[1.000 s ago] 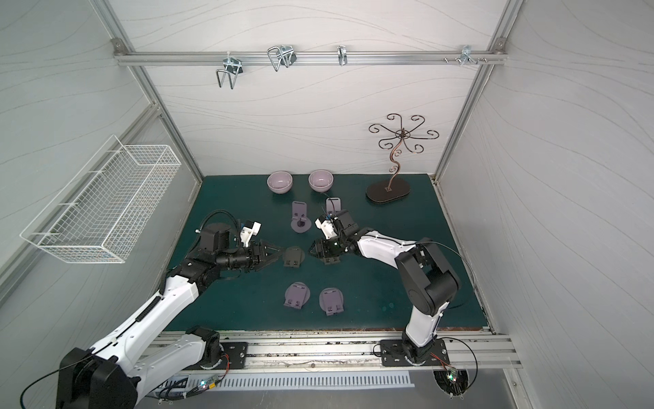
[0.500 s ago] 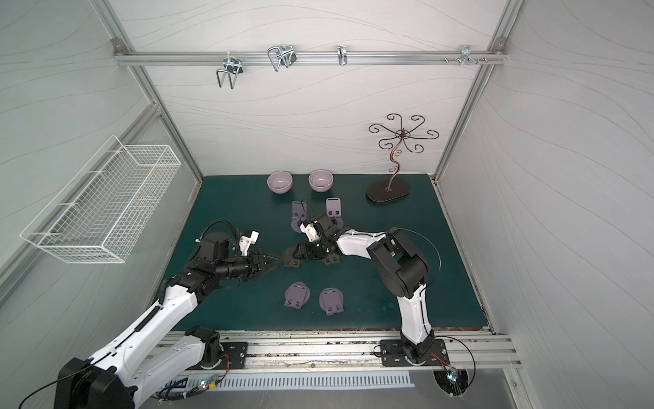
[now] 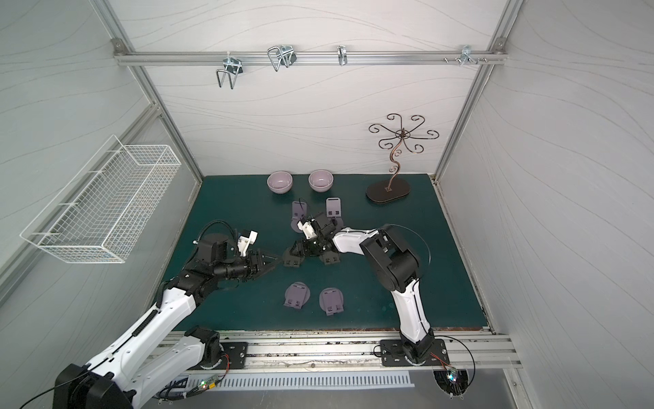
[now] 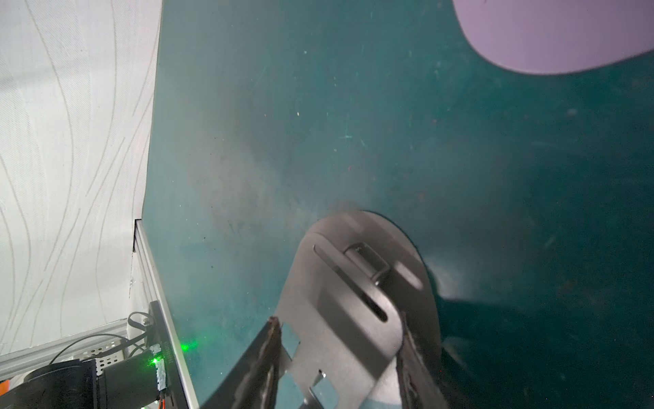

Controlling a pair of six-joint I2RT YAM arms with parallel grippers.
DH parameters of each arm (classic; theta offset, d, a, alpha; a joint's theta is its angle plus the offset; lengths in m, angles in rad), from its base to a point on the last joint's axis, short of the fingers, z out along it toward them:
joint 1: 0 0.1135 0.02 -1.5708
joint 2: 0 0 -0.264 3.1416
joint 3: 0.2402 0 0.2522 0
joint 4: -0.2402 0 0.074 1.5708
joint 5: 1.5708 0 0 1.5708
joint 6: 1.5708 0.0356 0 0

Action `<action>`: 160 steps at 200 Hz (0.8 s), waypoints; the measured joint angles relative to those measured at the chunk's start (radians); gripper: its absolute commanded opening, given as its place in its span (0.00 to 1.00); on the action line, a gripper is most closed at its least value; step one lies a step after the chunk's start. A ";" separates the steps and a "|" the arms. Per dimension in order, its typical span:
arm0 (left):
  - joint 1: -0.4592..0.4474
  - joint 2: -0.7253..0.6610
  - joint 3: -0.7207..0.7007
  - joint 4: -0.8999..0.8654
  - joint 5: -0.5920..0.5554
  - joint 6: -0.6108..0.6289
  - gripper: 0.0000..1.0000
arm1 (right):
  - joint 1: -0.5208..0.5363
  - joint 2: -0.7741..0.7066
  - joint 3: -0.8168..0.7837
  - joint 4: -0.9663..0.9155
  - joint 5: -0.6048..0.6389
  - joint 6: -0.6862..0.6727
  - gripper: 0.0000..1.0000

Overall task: Open the phone stand
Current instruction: Pick up the phone stand at the center of the board.

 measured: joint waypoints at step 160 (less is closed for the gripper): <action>0.000 0.008 0.000 -0.003 0.000 0.007 0.57 | -0.008 0.054 0.019 0.141 -0.120 0.063 0.00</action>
